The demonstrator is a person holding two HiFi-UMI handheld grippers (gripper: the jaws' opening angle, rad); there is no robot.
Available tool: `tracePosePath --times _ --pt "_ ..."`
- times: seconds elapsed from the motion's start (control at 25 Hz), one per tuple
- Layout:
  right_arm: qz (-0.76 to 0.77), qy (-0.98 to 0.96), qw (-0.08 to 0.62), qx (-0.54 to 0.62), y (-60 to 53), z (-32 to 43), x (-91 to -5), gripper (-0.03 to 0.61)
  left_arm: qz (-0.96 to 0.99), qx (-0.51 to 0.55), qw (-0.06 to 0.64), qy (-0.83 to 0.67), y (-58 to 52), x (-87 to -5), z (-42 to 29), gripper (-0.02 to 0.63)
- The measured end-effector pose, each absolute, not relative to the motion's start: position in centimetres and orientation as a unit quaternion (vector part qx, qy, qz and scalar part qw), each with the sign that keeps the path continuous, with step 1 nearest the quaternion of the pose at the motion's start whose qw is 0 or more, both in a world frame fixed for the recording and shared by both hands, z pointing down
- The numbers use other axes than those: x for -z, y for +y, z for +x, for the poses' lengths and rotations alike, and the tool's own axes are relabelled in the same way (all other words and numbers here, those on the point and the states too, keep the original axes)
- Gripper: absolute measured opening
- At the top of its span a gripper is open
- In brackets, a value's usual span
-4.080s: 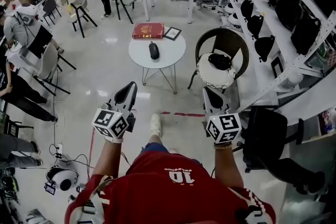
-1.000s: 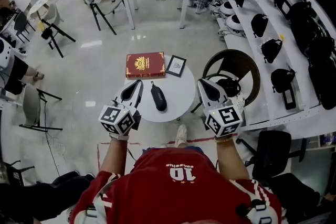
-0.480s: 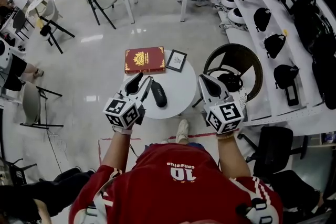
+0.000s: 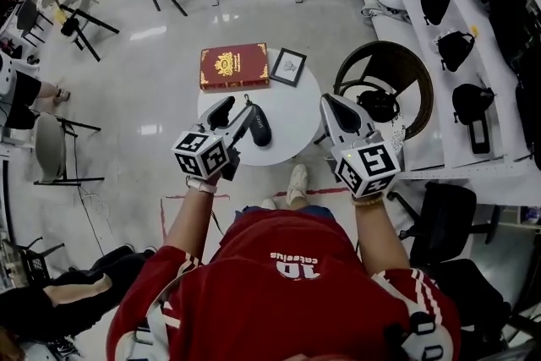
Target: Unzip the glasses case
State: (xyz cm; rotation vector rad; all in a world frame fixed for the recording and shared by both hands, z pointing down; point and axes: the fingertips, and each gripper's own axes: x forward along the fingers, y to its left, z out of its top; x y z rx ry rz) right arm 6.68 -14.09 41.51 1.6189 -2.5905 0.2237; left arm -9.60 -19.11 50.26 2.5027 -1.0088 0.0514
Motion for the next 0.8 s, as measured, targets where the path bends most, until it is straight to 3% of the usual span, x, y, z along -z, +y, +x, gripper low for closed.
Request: tracePosePath --times 0.8 --pt "0.510 -0.850 0.060 -0.117 -18.1 8.9 -45.3 0.015 0.806 -0.111 0.413 -0.409 -22.2 -70.9 -9.3 0.321"
